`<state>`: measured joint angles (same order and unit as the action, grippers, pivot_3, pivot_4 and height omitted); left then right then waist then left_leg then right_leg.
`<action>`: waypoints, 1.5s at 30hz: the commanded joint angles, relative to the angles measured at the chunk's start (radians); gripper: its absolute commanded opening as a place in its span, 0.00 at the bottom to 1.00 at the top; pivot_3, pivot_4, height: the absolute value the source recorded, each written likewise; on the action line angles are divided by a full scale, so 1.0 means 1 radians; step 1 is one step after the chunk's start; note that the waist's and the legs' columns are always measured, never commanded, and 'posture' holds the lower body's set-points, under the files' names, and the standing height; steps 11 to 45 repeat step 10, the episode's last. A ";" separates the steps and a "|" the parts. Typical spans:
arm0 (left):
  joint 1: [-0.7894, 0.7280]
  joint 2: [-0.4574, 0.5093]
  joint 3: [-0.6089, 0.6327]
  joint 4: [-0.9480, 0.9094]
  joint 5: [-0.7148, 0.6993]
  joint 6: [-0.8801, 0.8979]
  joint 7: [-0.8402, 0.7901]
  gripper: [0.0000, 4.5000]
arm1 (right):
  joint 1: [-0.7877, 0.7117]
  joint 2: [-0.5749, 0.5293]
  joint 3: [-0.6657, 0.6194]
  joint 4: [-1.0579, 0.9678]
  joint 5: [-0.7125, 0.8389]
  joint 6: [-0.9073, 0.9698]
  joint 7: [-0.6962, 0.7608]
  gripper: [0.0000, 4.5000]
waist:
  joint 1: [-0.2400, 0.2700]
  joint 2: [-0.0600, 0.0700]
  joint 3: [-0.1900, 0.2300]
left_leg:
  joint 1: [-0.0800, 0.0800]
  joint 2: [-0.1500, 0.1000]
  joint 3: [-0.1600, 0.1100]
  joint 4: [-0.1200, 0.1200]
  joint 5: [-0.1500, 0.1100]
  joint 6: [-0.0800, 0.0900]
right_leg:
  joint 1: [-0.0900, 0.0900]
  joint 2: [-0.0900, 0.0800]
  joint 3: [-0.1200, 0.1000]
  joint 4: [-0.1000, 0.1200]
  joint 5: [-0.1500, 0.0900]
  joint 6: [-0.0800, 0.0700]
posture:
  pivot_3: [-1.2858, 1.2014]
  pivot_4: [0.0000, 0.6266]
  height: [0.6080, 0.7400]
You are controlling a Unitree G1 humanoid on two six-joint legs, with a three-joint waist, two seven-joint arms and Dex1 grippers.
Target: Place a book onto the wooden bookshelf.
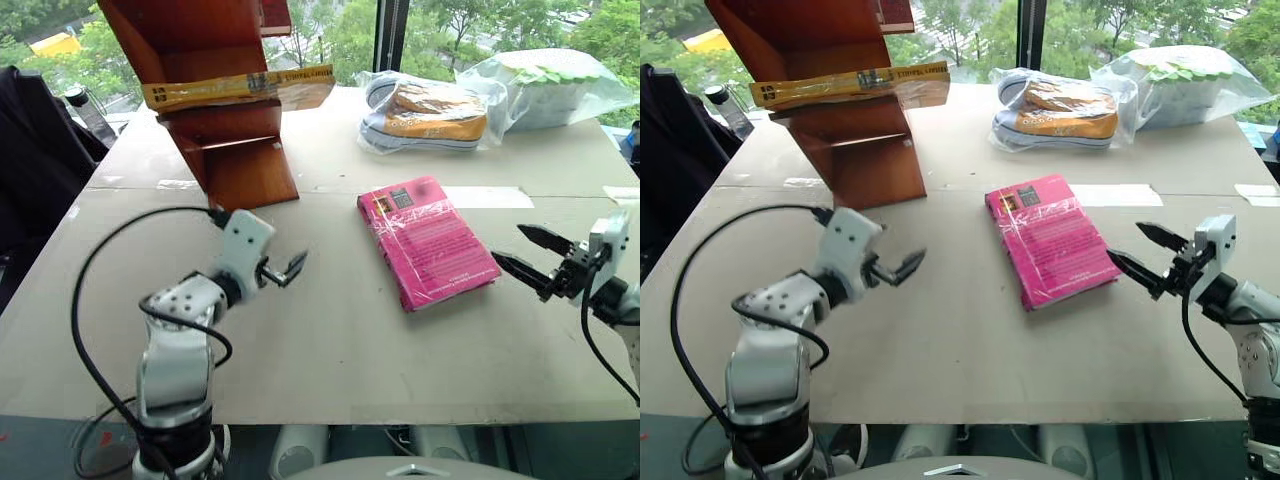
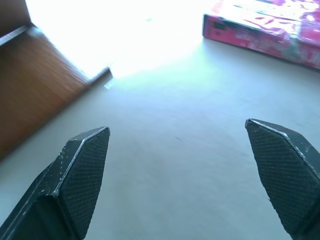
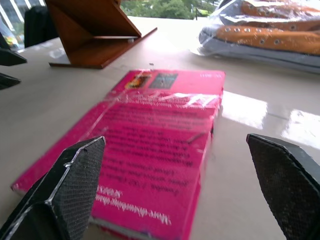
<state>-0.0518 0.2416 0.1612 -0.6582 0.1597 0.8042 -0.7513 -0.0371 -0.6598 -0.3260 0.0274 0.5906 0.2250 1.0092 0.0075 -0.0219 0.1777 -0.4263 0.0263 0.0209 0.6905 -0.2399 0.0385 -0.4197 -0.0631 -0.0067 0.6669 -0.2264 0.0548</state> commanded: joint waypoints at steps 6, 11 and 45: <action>0.256 -0.015 -0.004 0.080 -0.132 -0.328 0.073 0.99 | 0.063 -0.013 0.010 0.111 -0.115 -0.164 0.068 1.00 | 0.001 0.002 -0.002 | 0.011 0.000 0.002 0.000 0.000 0.000 | 0.007 0.000 0.003 0.002 -0.003 -0.002 | 0.52 0.24 0.64; 0.299 0.007 -0.020 0.139 -0.164 -0.400 0.095 0.99 | 0.059 -0.008 0.014 0.148 -0.125 -0.191 0.082 1.00 | 0.005 0.002 -0.002 | 0.010 0.000 0.002 0.000 0.000 -0.001 | 0.006 -0.002 0.003 0.002 -0.004 -0.001 | 0.52 0.24 0.64; 0.299 0.007 -0.020 0.139 -0.164 -0.400 0.095 0.99 | 0.059 -0.008 0.014 0.148 -0.125 -0.191 0.082 1.00 | 0.005 0.002 -0.002 | 0.010 0.000 0.002 0.000 0.000 -0.001 | 0.006 -0.002 0.003 0.002 -0.004 -0.001 | 0.52 0.24 0.64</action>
